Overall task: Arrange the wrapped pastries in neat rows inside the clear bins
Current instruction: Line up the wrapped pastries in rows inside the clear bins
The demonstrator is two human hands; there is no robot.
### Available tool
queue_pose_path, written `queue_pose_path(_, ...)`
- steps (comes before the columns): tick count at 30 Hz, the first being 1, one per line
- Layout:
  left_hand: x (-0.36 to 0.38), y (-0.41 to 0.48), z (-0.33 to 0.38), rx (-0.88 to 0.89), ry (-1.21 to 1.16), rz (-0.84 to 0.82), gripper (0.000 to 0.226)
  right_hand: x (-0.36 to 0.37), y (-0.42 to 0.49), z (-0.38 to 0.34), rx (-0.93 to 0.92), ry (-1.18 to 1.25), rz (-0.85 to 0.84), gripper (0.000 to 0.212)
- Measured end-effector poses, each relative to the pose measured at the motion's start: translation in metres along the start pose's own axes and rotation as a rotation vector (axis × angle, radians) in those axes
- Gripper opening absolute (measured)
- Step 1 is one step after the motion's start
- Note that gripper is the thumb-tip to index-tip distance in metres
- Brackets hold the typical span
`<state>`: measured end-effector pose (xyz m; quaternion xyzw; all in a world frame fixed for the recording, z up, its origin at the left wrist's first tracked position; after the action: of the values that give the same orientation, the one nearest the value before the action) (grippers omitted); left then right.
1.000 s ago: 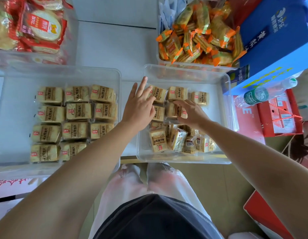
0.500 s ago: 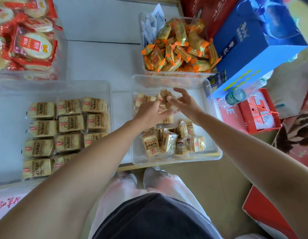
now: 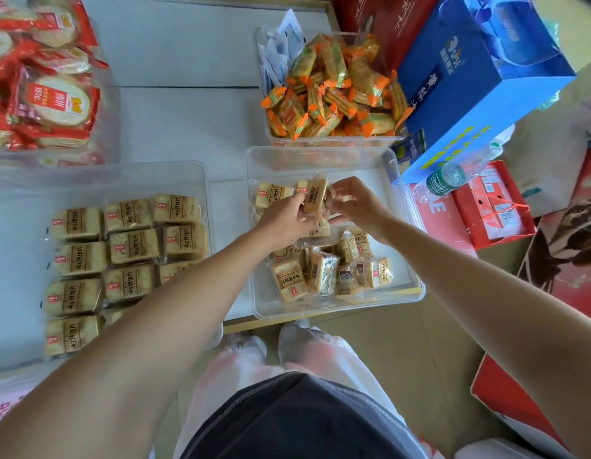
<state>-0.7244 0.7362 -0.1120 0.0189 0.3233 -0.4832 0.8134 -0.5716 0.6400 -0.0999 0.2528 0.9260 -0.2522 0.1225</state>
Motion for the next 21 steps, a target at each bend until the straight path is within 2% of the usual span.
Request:
queue_pose_path(5, -0.001, -0.001, 0.001, -0.111, -0.23, -0.082, 0.068, 0.0, 0.003, -0.002, -0.053, -0.131, -0.06, 0.042)
queue_pose_path(7, -0.001, 0.001, -0.001, -0.129, -0.238, -0.063, 0.045, -0.001, 0.005, 0.0, -0.125, -0.306, -0.077, 0.046)
queue_pose_path(9, -0.002, 0.004, -0.001, -0.133, -0.158, -0.04, 0.018, -0.003, 0.004, 0.002, -0.256, -0.511, -0.023, 0.057)
queue_pose_path(11, -0.003, 0.007, 0.0, -0.132, -0.133, -0.051, 0.011, -0.003, 0.003, 0.003, -0.404, -0.632, -0.01, 0.075)
queue_pose_path(14, -0.002, 0.008, 0.002, -0.135, -0.124, -0.115, 0.02, 0.003, 0.003, 0.002, -0.613, -0.8, -0.029, 0.069)
queue_pose_path(16, -0.002, 0.006, 0.0, -0.087, 0.008, -0.081, 0.033, 0.002, 0.007, 0.008, -0.629, -0.861, -0.015, 0.064)
queue_pose_path(19, -0.01, -0.001, -0.009, 0.243, 0.549, 0.211, 0.037, -0.001, 0.014, 0.019, -0.503, -0.873, 0.015, 0.061)
queue_pose_path(21, -0.016, -0.007, -0.018, 0.389, 0.735, 0.305, 0.034, 0.003, 0.017, 0.027, -0.419, -0.95, -0.003, 0.063)
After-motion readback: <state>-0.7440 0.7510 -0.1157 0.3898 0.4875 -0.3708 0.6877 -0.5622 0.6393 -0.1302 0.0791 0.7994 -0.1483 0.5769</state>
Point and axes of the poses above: each hand's wrist, its own y-axis towards the middle knuckle, its own x-axis out of the palm, z = x × y, the point moved 2 cm from there along y, towards the middle knuckle, and after that the axes turned 5 degrees about z, right-handed, at the moved point
